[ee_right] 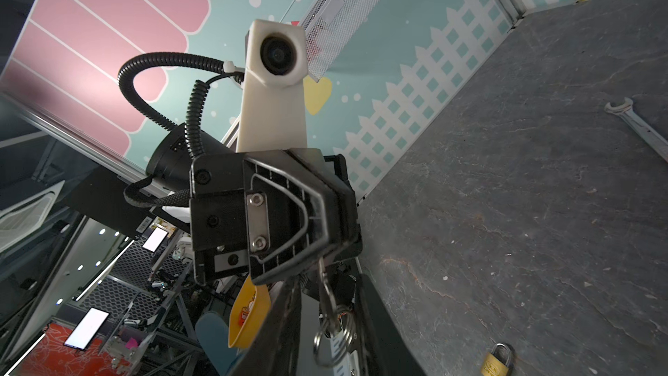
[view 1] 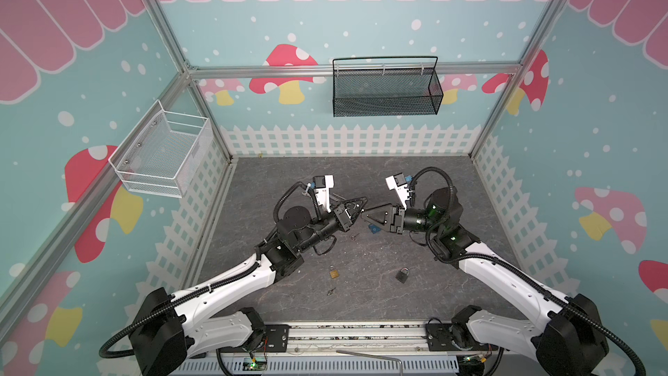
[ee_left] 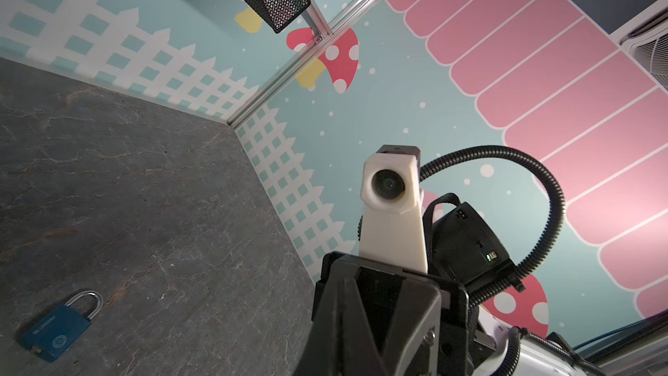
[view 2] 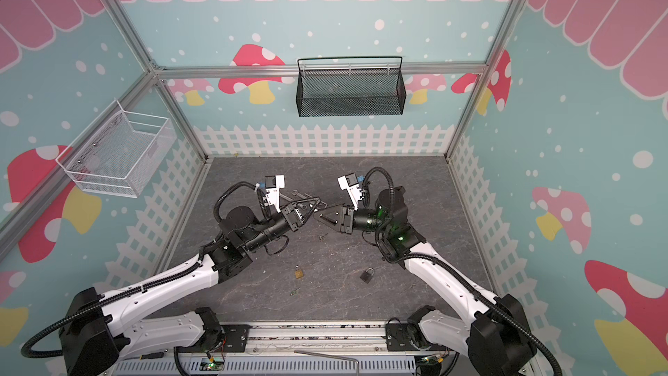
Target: Unlock with the key
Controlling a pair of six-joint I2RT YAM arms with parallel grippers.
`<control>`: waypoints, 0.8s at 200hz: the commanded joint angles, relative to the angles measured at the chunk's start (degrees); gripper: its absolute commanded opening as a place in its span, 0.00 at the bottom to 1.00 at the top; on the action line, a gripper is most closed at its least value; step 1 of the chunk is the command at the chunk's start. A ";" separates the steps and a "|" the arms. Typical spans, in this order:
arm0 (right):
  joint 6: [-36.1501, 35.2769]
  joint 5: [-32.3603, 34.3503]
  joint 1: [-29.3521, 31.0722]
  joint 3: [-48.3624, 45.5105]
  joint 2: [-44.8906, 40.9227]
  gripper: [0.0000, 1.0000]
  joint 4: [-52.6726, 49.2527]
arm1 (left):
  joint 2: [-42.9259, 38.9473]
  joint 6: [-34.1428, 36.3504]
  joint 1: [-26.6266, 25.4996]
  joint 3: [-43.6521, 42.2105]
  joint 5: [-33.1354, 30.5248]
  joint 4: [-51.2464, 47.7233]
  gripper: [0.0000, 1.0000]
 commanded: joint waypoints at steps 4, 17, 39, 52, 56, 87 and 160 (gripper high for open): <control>0.62 0.04 -0.31 -1.17 -0.31 0.23 2.30 | 0.43 1.28 -0.34 1.89 0.41 1.73 0.00; 0.65 0.29 -0.25 -1.48 -0.37 0.22 2.13 | 0.16 1.33 -0.34 1.54 -0.30 1.78 0.00; 0.60 0.74 -0.29 -1.84 -0.48 0.17 2.17 | -0.35 1.63 -0.34 1.28 -1.30 1.31 0.00; 0.51 1.18 -0.27 -1.93 -0.75 0.12 2.18 | -0.41 1.63 -0.34 1.19 -1.39 1.14 0.00; 0.43 1.22 -0.30 -1.93 -0.76 0.10 2.24 | -0.43 1.63 -0.34 1.19 -1.30 1.22 0.00; -0.56 2.21 -0.33 -1.79 -1.37 0.02 2.11 | -0.05 1.59 -0.43 1.28 -0.85 1.26 0.00; -11.22 6.10 -4.06 0.22 -4.89 0.00 -19.49 | -2.43 5.32 0.62 4.33 -2.87 -10.69 0.47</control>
